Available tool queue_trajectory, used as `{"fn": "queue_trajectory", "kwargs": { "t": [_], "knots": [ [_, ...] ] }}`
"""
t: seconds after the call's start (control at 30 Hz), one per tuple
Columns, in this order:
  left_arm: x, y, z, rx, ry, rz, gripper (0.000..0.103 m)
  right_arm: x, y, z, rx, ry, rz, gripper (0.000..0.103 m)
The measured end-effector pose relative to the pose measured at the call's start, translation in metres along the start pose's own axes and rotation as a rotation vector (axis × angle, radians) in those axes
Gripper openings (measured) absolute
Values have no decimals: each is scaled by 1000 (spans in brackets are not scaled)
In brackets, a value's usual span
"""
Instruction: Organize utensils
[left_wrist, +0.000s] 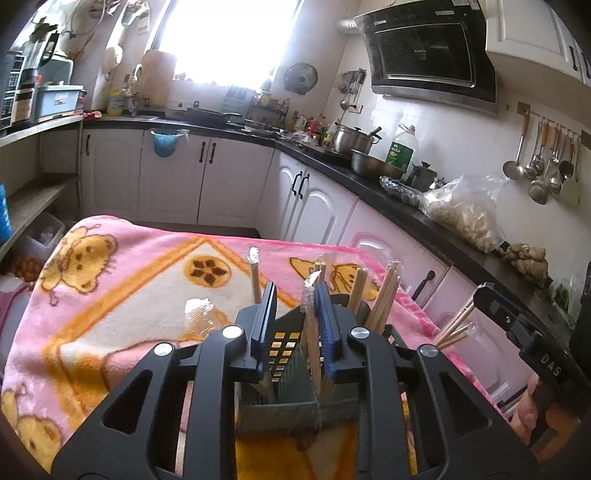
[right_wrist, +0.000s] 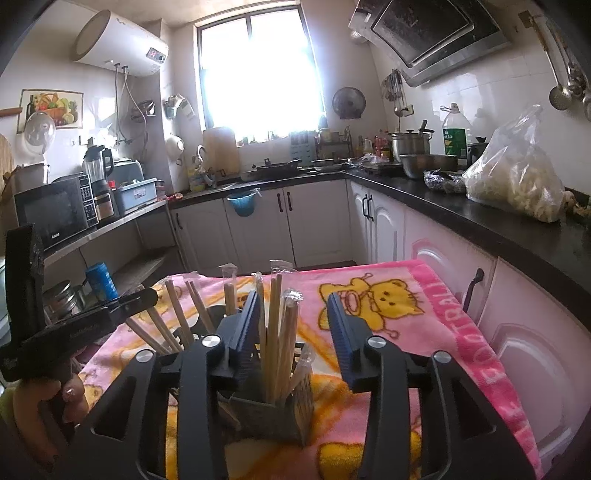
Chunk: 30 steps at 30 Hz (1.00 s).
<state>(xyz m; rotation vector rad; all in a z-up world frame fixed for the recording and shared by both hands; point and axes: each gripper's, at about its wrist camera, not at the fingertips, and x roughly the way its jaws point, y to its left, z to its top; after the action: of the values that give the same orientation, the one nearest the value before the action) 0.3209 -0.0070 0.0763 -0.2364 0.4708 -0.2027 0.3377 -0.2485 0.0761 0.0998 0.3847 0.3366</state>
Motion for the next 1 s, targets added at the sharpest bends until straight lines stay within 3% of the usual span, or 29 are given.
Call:
{"fn": "queue_trajectory", "kwargs": {
  "t": [0.57,1.0],
  "knots": [
    [-59,-10,-6,-9,-31,0,50,-54,14,-15,-10,-27,19,60],
    [-110,-24,-29,11,-70,-1,73,-112,26,-33,-27,-97,12,88]
  ]
}}
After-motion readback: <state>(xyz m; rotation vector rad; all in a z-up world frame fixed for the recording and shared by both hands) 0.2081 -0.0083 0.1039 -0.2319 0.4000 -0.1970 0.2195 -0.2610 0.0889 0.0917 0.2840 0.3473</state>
